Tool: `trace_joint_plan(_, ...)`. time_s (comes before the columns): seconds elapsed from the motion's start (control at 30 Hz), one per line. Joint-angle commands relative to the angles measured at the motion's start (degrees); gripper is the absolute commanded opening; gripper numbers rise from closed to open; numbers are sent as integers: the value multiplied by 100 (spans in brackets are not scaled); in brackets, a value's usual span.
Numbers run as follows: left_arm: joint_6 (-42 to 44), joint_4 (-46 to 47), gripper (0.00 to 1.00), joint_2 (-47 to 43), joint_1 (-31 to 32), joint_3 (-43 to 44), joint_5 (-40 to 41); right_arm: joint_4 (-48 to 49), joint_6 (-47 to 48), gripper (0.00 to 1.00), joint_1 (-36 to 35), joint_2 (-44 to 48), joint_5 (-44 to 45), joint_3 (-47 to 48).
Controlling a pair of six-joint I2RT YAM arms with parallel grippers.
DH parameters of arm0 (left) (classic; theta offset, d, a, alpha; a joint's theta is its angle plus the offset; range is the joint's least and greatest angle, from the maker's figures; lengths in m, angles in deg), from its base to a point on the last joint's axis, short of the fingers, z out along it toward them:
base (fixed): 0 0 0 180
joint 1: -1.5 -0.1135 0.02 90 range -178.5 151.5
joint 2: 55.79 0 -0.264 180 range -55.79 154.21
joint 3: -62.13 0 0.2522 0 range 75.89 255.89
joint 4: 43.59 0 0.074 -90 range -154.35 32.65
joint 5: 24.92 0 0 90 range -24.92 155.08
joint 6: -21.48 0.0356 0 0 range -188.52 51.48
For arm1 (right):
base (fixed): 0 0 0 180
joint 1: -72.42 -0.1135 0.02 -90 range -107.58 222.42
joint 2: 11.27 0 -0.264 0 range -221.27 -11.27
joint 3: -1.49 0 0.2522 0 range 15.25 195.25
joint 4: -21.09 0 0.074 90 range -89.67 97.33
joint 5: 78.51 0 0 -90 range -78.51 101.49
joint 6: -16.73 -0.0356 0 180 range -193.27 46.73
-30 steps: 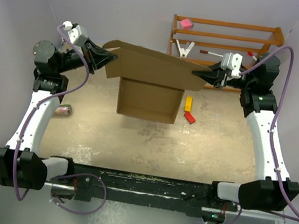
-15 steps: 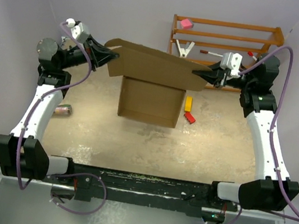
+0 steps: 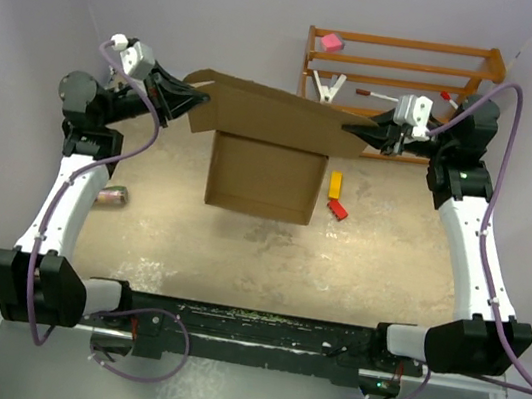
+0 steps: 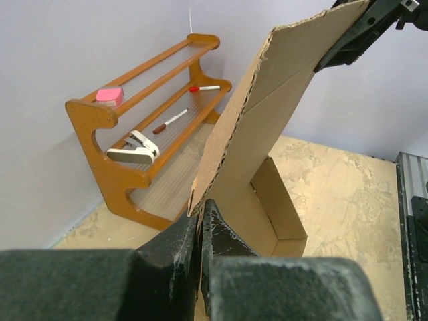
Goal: Fold the paper box
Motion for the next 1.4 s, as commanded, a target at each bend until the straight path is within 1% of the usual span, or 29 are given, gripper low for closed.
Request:
trace_joint_plan(0.0, -60, 192, 5, -317, 13, -23, -184, 294, 58, 0, -50, 139, -257, 5)
trace_joint_plan(0.23, -172, 270, 5, -519, 10, -56, -165, 280, 58, 0, -50, 153, -331, -9)
trace_joint_plan(0.53, -181, 240, 5, -424, 13, -14, -91, 247, 58, 0, -50, 167, -303, -13)
trace_joint_plan(0.77, -71, 42, 5, -346, 13, 110, -47, 239, 58, 0, -52, 170, -312, -12)
trace_joint_plan(0.97, 215, -314, 5, -365, -3, 165, 4, 228, 58, 0, -50, 179, -304, -9)
trace_joint_plan(1.37, 168, -188, 5, -405, 0, -59, -126, 244, 58, 0, -50, 145, -304, -14)
